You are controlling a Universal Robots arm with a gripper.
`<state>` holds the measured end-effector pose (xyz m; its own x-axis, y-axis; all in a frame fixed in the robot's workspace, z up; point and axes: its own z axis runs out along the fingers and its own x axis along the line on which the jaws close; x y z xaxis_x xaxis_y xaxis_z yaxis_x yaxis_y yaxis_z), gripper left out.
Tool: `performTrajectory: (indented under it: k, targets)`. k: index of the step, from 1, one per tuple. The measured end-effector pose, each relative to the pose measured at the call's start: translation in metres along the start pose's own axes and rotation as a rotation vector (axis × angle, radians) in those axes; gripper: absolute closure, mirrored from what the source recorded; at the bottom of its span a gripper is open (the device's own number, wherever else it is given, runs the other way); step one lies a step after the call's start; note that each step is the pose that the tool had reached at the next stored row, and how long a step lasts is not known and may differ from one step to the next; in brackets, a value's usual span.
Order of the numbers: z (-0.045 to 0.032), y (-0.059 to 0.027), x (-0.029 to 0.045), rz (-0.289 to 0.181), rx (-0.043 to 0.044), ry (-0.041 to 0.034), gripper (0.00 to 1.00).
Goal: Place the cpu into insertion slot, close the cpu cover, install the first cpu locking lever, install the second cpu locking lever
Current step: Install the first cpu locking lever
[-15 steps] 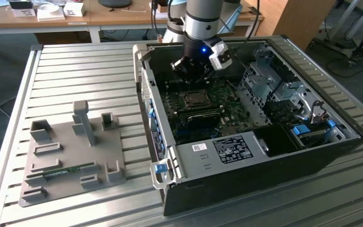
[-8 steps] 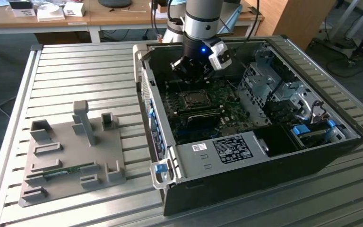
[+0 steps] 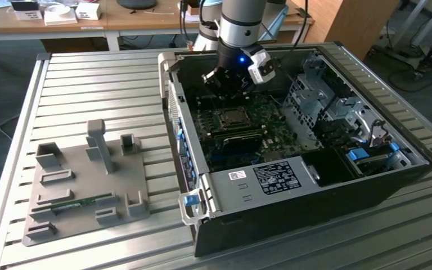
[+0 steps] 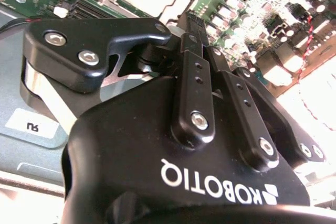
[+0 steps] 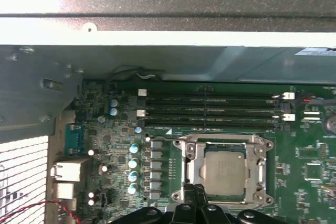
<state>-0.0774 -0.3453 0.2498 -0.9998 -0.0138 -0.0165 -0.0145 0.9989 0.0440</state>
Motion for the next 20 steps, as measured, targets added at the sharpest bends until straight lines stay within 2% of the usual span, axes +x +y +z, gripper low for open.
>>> performTrajectory:
  k: [1, 2, 7, 16, 20]
  targets:
    - [0.0000, 0.0000, 0.0000, 0.000, -0.0001, 0.0060, 0.89]
    - [0.0000, 0.0000, 0.0000, 0.000, 0.0001, 0.0086, 0.89]
    - [0.0000, 0.0000, 0.0000, 0.000, -0.0001, 0.0105, 0.89]
    - [-0.0014, 0.0001, 0.0012, 0.000, 0.0000, 0.0098, 0.89]
    - [-0.0013, 0.0002, 0.0090, 0.000, 0.0002, 0.0017, 0.89]
